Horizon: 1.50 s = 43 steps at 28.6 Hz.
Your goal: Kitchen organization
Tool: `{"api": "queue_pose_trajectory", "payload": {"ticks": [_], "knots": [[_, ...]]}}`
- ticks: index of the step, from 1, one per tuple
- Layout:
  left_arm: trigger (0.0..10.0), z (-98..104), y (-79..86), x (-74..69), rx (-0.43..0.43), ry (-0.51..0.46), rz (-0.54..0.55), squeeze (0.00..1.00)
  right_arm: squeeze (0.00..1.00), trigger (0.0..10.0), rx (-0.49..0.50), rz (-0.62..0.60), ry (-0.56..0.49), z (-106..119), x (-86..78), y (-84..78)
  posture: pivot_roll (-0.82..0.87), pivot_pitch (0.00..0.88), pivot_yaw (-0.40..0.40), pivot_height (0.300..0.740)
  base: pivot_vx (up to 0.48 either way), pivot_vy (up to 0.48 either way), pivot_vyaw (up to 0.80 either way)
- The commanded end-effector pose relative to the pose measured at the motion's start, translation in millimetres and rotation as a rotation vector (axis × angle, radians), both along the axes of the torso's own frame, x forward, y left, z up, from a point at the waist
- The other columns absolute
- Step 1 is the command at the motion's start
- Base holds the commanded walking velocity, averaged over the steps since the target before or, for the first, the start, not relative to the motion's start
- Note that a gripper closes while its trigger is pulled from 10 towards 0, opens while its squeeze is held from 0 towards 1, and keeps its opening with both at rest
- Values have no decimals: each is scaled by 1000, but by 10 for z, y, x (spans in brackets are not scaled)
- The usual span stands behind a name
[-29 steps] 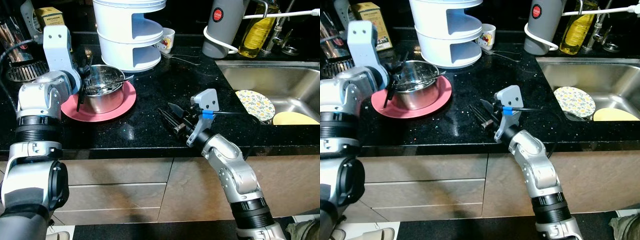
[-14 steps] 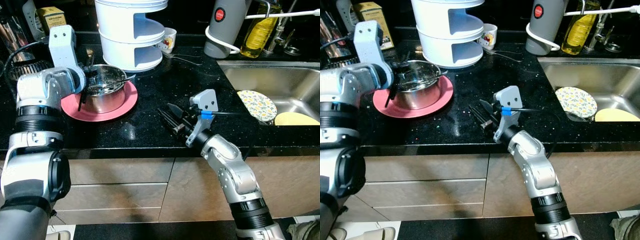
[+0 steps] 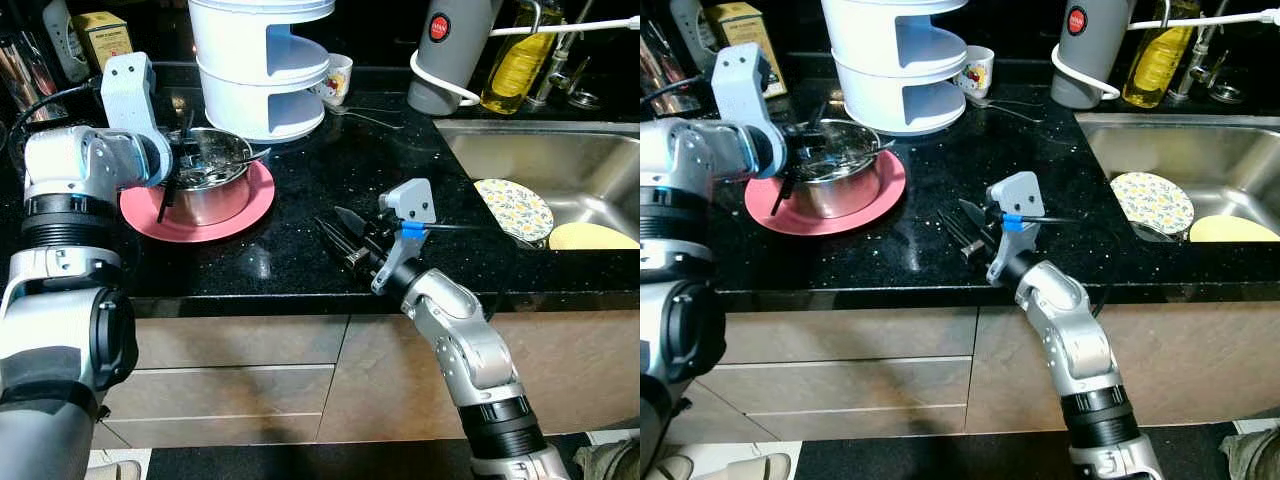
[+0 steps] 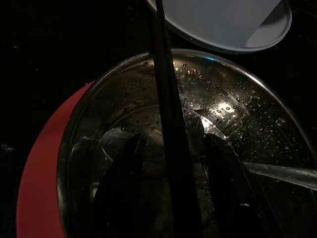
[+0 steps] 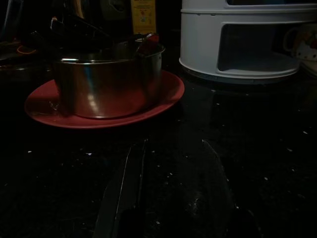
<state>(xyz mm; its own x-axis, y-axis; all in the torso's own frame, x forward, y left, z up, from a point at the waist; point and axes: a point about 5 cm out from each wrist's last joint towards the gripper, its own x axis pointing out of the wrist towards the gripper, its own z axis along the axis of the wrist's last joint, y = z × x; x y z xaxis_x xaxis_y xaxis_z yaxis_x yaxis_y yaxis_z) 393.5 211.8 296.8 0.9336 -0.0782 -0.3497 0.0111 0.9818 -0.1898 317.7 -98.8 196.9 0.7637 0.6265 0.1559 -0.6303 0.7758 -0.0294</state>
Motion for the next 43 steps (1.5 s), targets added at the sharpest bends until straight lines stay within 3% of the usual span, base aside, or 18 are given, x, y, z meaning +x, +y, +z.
{"api": "queue_pose_trajectory", "payload": {"ticks": [1,9,10,11,12,17,20,29,32,34,36,37,39,40,41,42,43], "knots": [[10000,-13,47,0,-5,37,16,0,0,10000,-10,-5,5,-27,-11,-2,108,42,-24,740,0,0,0],[10000,-37,68,16,-49,53,0,0,0,10000,-12,-12,5,-24,-2,-7,108,44,-20,740,0,0,0],[6000,-27,67,17,-55,51,-1,0,0,10000,-12,-13,5,-22,0,-8,108,45,-18,740,0,0,0],[6000,-27,67,17,-55,51,-1,0,0,10000,-12,-13,5,-22,0,-8,108,45,-18,740,0,0,0],[0,-26,52,24,-76,50,-10,0,0,10000,-8,-9,3,-14,-2,-4,106,47,-13,740,0,0,0],[0,-48,33,33,-90,58,-20,0,0,10000,13,22,-3,9,-28,14,103,48,-13,740,0,0,0],[0,-56,34,41,-101,59,-20,0,0,10000,121,157,-40,149,-154,89,103,49,-13,740,0,0,0],[0,-19,38,42,-119,42,-22,0,0,10000,145,194,-51,191,-184,120,102,49,-14,740,0,0,0],[0,141,44,48,-142,-50,-13,0,0,10000,170,193,-53,223,-181,110,101,49,-16,740,0,0,0],[0,310,21,39,-106,-151,-21,0,0,10000,195,186,-50,244,-176,90,101,49,-18,740,0,0,0],[0,532,-62,-6,-55,-304,-57,0,0,10000,229,167,-49,273,-155,61,101,48,-19,740,0,0,0],[0,676,-149,-76,-5,-427,-97,0,0,10000,259,148,-47,296,-131,36,102,48,-20,740,0,0,0],[0,718,-207,-127,28,-485,-128,0,0,10000,275,140,-46,312,-120,24,104,49,-22,740,0,0,0],[4863,739,-246,-183,60,-560,-150,0,0,10000,284,132,-47,321,-111,16,104,49,-22,740,0,0,0],[4863,739,-246,-183,60,-560,-150,0,0,10000,284,132,-47,321,-111,16,104,49,-22,740,0,0,0],[6863,747,-283,-232,107,-618,-160,0,0,10000,295,125,-46,328,-104,6,104,48,-22,740,0,0,0],[10000,741,-330,-293,151,-689,-163,0,0,10000,306,116,-45,333,-96,-5,104,49,-23,740,0,0,0]]}}
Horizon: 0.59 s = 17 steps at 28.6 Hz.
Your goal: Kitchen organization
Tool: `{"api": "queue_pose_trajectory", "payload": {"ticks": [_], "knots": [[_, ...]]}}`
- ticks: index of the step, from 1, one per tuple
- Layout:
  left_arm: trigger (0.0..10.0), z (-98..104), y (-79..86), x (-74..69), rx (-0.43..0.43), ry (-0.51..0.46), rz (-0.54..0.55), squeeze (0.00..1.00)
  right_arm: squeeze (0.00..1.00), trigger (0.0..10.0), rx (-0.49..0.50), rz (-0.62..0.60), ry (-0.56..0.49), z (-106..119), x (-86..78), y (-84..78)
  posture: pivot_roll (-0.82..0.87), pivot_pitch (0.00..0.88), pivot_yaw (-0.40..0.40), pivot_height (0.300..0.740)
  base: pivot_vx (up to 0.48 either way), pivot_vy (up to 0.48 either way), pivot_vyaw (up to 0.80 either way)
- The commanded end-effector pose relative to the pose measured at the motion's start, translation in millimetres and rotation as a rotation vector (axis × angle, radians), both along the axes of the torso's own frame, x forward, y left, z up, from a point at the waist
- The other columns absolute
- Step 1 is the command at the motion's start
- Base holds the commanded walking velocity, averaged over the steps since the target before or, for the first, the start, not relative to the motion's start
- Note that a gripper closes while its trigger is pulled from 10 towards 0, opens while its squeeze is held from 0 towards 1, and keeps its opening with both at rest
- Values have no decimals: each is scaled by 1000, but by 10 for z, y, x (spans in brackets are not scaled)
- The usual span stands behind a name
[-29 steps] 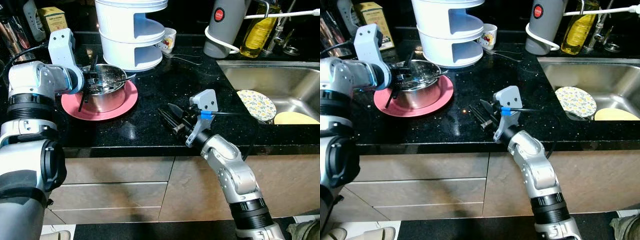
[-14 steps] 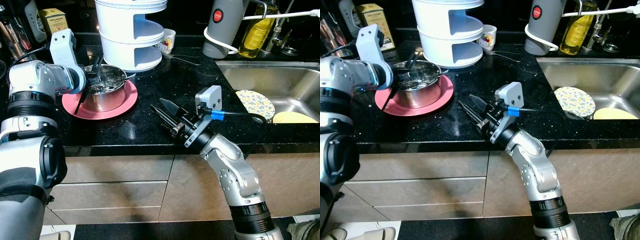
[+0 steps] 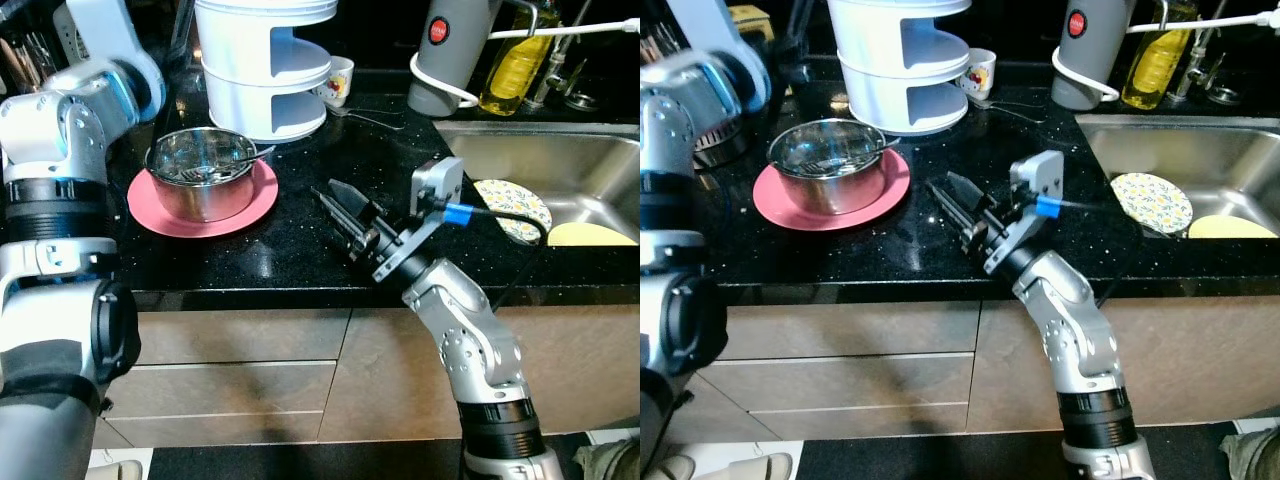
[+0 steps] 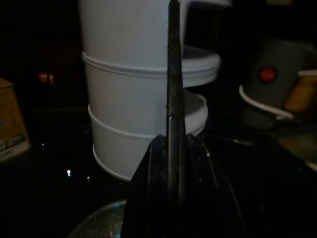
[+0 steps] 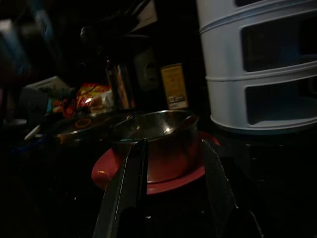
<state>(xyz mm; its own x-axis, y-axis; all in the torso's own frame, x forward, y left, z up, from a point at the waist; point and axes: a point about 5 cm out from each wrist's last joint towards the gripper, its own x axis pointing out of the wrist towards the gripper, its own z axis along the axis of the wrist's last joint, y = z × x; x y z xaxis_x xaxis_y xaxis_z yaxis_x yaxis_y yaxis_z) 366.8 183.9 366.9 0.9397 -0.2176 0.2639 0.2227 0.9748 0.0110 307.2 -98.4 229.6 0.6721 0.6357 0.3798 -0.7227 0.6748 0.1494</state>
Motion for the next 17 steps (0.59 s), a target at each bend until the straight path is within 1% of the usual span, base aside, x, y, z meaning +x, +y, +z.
{"api": "queue_pose_trajectory", "payload": {"ticks": [1,2,3,4,6,7,8,10,11,14,15,16,17], "knots": [[10000,14,-103,-93,36,-103,-2,0,0,10000,27,-12,11,11,15,-23,103,49,-23,740,0,0,0],[10000,-4,-132,-136,31,-136,2,0,0,10000,35,-17,14,15,18,-31,103,49,-23,740,0,0,0],[10000,-74,-239,-267,91,-228,0,0,0,10000,47,-33,18,23,31,-50,100,49,-23,740,0,0,0],[10000,-74,-239,-267,91,-228,0,0,0,10000,47,-33,18,23,31,-50,100,49,-23,740,0,0,0],[10000,-169,-307,-342,128,-265,27,0,0,10000,54,-50,20,29,48,-71,101,49,-23,740,0,0,0],[10000,-214,-321,-365,108,-268,45,0,0,10000,58,-58,22,30,56,-80,102,49,-24,740,0,0,0],[10000,-214,-321,-365,108,-268,45,0,0,10000,58,-58,22,30,56,-80,102,49,-24,740,0,0,0],[10000,-292,-341,-409,63,-271,66,0,0,10000,59,-69,25,29,68,-96,103,46,-23,740,0,0,0],[10000,-292,-341,-409,63,-271,66,0,0,10000,59,-69,25,29,68,-96,103,46,-23,740,0,0,0],[10000,-432,-424,-501,63,-282,41,0,0,10000,53,-89,30,11,85,-124,103,41,-21,740,0,0,0],[10000,-523,-461,-549,40,-275,31,0,0,10000,38,-105,33,-15,94,-143,101,37,-20,740,0,0,0],[10000,-523,-461,-549,40,-275,31,0,0,10000,38,-105,33,-15,94,-143,101,37,-20,740,0,0,0],[10000,-569,-481,-568,38,-271,27,0,0,10000,30,-113,36,-33,98,-153,100,34,-21,740,0,0,0]]}}
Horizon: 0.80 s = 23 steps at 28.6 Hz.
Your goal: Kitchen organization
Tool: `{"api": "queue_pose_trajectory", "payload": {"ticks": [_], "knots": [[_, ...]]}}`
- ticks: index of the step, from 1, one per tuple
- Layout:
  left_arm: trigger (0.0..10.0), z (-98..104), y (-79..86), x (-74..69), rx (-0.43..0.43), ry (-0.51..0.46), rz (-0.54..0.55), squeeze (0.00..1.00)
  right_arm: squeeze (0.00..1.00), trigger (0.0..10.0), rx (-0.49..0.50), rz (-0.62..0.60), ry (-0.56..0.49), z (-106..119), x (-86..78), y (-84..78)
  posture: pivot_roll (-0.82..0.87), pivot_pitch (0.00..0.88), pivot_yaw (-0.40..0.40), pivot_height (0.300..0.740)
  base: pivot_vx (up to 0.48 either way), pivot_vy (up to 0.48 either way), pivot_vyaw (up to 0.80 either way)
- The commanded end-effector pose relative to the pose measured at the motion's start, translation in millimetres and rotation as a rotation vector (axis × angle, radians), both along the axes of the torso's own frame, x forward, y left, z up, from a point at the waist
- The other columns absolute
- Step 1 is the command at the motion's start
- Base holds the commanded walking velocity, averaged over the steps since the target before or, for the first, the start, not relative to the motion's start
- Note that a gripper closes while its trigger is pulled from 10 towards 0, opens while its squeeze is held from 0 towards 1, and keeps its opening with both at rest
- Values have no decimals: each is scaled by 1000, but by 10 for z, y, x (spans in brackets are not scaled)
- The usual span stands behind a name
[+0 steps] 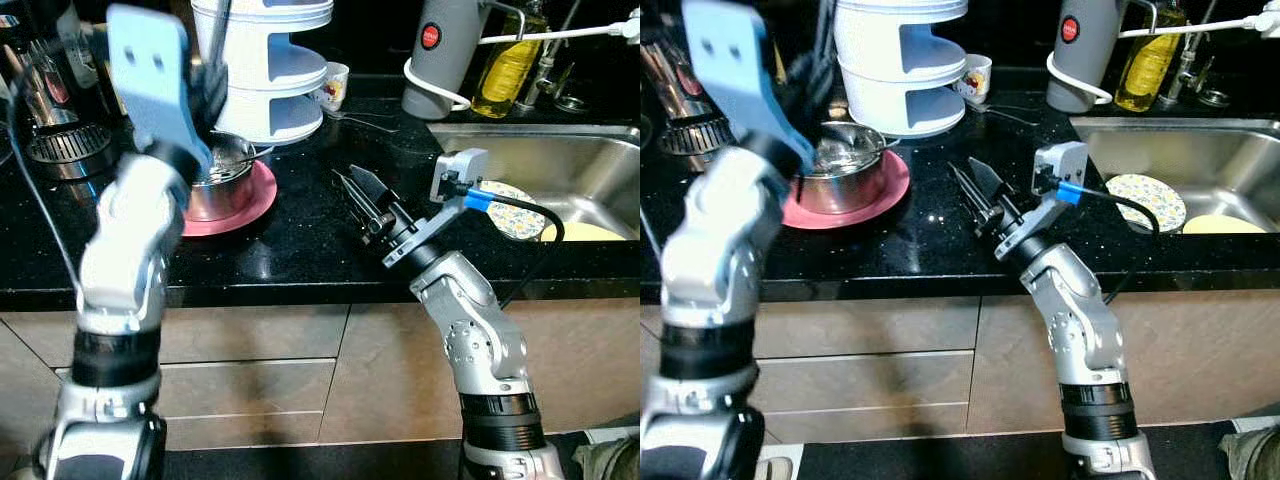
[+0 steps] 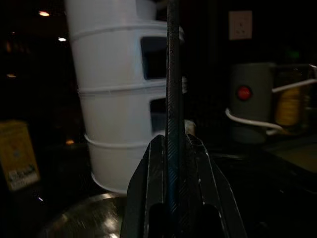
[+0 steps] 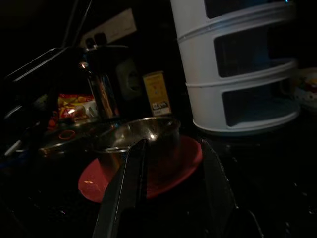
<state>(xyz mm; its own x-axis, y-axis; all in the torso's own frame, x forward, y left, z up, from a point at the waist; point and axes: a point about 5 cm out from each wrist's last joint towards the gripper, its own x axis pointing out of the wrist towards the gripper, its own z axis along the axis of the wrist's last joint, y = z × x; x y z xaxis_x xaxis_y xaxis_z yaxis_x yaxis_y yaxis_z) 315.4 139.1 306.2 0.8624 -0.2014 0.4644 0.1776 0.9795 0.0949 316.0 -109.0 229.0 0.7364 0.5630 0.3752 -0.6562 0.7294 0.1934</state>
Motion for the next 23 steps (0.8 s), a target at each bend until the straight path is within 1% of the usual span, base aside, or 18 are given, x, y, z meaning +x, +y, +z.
{"api": "queue_pose_trajectory", "payload": {"ticks": [1,2,4,5,8,10,11,12,15,16,18,20,23], "knots": [[10000,-6,-55,-72,-3,-36,-13,0,0,10000,-7,-33,7,-42,14,-57,99,33,-21,740,0,0,0],[10000,-97,-92,-92,-17,-15,-30,0,0,10000,-12,-45,13,-70,19,-79,98,29,-22,740,0,0,0],[10000,-217,-147,-124,-34,12,-48,0,0,10000,-17,-65,23,-105,27,-110,96,28,-23,740,0,0,0],[10000,-217,-147,-124,-34,12,-48,0,0,10000,-17,-65,23,-105,27,-110,96,28,-23,740,0,0,0],[10000,-370,-259,-172,-12,44,-73,0,0,10000,-20,-100,34,-150,48,-166,93,21,-23,740,0,0,0],[10000,-463,-315,-199,-24,68,-83,0,0,10000,-18,-121,43,-177,65,-198,91,18,-24,740,0,0,0],[10000,-463,-315,-199,-24,68,-83,0,0,10000,-18,-121,43,-177,65,-198,91,18,-24,740,0,0,0],[10000,-515,-344,-217,-6,74,-83,0,0,10000,-18,-133,46,-190,74,-216,91,16,-23,740,0,0,0],[10000,-578,-349,-214,11,95,-81,0,0,10000,-20,-145,49,-204,85,-228,92,15,-25,740,0,0,0],[10000,-595,-332,-210,19,96,-71,0,0,10000,-20,-147,50,-208,89,-231,92,16,-25,740,0,0,0],[10000,-609,-274,-197,8,95,-48,0,0,10000,-21,-151,51,-212,94,-232,92,17,-25,740,0,0,0],[10000,-611,-202,-178,-4,95,-21,0,0,10000,-27,-156,49,-220,100,-237,93,19,-27,740,0,-336,0],[10000,-604,-158,-162,-5,94,-6,0,0,10000,-47,-159,45,-226,104,-233,93,23,-25,740,0,-436,0]]}}
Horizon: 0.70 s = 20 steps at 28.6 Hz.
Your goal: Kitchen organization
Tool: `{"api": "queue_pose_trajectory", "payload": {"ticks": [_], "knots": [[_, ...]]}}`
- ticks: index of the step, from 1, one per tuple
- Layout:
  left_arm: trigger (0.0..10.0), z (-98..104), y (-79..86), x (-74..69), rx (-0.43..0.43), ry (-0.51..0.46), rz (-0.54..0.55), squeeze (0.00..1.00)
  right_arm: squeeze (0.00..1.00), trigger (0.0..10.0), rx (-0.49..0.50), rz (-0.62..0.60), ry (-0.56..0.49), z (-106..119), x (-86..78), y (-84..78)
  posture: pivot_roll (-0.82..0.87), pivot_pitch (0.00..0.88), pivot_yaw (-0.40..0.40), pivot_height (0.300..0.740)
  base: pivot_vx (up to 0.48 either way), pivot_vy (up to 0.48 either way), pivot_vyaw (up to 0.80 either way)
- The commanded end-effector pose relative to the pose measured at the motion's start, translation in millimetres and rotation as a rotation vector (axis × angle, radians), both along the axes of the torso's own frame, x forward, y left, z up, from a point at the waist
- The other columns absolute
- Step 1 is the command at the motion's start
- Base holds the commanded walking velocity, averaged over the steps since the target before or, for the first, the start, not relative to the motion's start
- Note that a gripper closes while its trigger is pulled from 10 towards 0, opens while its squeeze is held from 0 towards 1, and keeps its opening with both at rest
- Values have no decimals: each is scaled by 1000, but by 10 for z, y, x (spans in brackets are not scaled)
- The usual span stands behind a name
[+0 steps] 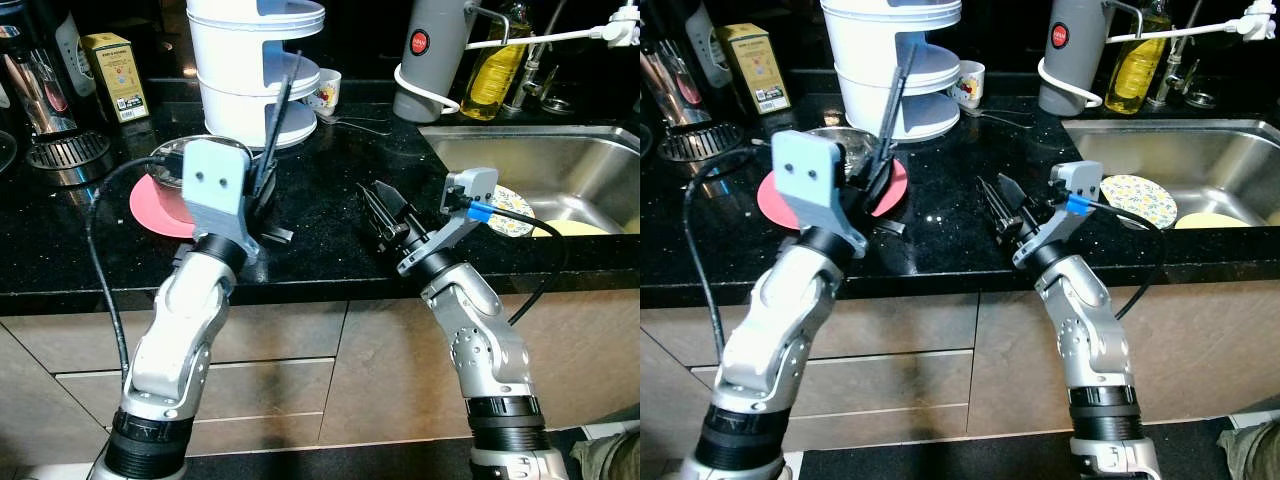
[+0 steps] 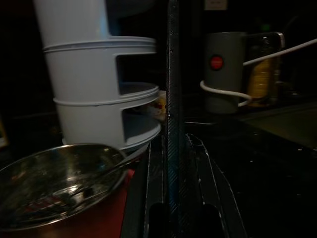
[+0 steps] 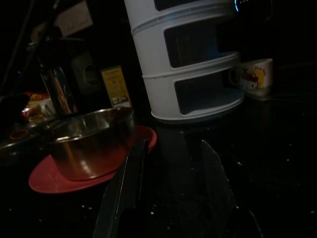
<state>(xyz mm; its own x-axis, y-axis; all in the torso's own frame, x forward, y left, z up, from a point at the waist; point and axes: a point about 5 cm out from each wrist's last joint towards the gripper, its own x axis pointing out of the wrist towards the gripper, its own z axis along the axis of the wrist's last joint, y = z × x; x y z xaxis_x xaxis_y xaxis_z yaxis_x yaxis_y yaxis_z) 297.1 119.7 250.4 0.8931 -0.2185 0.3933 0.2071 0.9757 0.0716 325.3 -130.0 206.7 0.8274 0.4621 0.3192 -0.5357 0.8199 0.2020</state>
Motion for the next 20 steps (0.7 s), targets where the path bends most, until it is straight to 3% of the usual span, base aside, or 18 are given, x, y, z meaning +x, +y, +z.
{"api": "queue_pose_trajectory", "payload": {"ticks": [1,8,15,20], "knots": [[10000,-44,42,22,5,9,22,0,0,10000,-24,-17,-7,-6,12,-20,93,23,-25,740,0,-469,0],[10000,-11,51,40,1,0,27,0,0,10000,-45,-7,-12,-3,16,-2,94,25,-27,740,0,-469,0],[10000,33,62,54,-7,-15,29,0,0,10000,-67,-6,-26,18,21,5,90,27,-29,740,0,-471,798],[10000,46,78,62,-14,-19,32,0,0,10000,-75,1,-38,37,13,29,88,28,-32,740,0,-472,0]]}}
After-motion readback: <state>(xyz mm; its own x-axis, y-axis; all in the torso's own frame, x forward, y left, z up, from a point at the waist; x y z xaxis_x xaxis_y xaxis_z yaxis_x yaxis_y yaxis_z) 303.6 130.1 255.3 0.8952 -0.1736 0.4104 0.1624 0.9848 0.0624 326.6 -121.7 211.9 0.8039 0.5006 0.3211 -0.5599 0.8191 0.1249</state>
